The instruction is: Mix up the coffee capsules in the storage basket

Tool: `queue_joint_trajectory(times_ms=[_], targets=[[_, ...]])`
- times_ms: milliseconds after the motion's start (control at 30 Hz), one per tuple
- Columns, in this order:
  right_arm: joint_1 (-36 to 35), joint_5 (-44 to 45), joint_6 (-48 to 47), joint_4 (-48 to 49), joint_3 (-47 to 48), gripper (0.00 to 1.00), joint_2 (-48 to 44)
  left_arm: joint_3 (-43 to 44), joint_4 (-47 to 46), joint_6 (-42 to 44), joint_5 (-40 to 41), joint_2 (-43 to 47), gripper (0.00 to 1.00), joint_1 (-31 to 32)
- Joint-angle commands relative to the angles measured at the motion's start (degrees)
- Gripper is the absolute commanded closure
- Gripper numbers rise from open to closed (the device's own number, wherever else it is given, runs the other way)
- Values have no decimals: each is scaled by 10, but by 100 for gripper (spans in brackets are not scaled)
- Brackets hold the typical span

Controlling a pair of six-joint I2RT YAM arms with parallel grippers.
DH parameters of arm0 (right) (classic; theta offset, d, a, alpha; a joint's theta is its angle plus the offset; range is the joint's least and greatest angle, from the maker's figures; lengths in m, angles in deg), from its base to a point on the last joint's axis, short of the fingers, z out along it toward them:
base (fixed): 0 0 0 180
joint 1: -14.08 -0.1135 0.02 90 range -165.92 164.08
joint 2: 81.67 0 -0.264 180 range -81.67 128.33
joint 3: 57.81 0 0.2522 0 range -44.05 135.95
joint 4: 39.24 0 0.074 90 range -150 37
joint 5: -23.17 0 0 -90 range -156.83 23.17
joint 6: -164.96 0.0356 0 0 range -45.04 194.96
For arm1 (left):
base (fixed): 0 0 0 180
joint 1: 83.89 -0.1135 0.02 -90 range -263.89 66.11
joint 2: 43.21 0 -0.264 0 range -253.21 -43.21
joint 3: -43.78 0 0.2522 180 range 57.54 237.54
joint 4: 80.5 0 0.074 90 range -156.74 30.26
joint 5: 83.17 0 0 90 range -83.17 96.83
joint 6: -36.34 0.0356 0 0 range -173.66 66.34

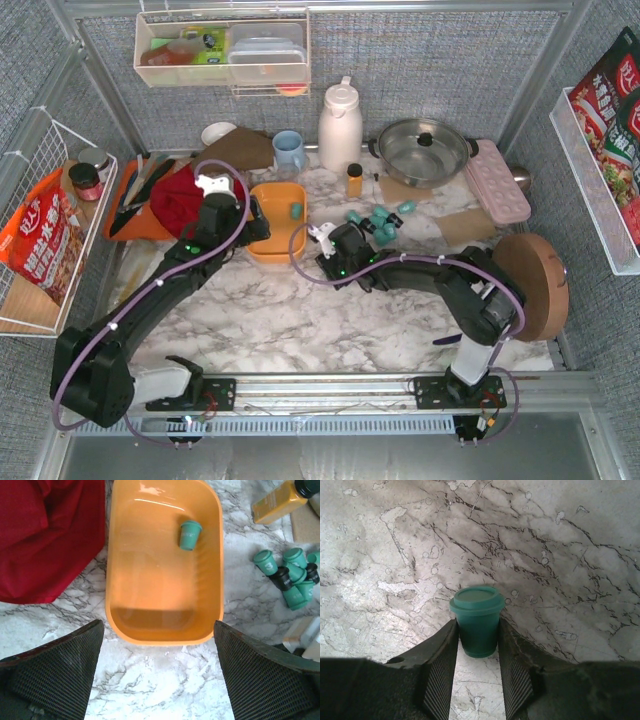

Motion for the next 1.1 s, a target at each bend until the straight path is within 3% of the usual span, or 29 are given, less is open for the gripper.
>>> queue_joint_trajectory(times_ms=[0, 500, 633, 867, 1067], targets=[[-2, 15, -9, 24, -5, 60, 7, -18, -22, -19, -29, 20, 1, -1], [-4, -8, -41, 106, -59, 86, -34, -74, -84, -46, -90, 46, 1, 1], [-4, -46, -53, 144, -89, 90, -79, -79, -111, -46, -128, 41, 6, 9], [-6, -107, -94, 300, -202, 91, -204, -51, -143, -35, -170, 18, 13, 75], [-8, -121, -137, 331, -258, 91, -312, -8, -144, -5, -160, -18, 24, 155]])
